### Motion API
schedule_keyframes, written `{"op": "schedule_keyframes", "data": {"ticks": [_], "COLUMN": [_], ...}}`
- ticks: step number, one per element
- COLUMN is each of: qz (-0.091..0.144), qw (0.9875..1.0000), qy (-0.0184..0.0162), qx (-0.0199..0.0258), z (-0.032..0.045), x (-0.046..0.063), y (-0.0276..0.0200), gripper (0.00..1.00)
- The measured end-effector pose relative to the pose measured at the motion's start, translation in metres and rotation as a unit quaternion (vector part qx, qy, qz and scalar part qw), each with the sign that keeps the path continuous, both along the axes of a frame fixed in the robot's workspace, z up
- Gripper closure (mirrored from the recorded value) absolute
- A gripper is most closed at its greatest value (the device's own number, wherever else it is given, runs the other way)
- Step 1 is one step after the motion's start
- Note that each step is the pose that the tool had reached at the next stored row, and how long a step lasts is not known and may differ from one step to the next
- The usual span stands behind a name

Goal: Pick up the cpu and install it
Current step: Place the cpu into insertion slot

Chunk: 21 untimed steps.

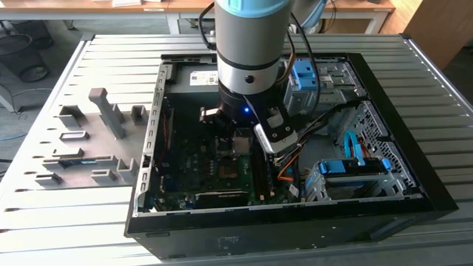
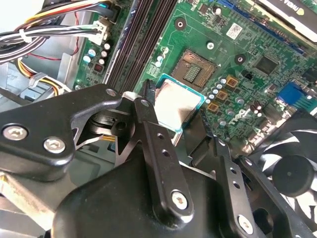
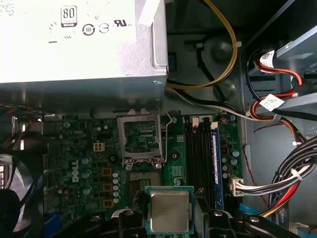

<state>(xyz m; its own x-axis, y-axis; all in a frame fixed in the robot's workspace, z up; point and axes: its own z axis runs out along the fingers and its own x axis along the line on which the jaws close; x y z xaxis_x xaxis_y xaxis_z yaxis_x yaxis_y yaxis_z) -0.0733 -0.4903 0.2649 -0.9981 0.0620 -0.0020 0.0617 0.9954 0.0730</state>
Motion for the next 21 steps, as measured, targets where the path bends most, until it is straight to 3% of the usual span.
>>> {"op": "schedule_keyframes", "data": {"ticks": [11, 21], "qz": [0.000, 0.000], "qw": [1.0000, 1.0000], "qy": [0.0000, 0.0001], "qx": [0.0000, -0.0002], "z": [-0.0114, -0.0168], "x": [0.000, 0.000], "y": [0.0000, 0.0000], "gripper": [0.53, 0.53]}}
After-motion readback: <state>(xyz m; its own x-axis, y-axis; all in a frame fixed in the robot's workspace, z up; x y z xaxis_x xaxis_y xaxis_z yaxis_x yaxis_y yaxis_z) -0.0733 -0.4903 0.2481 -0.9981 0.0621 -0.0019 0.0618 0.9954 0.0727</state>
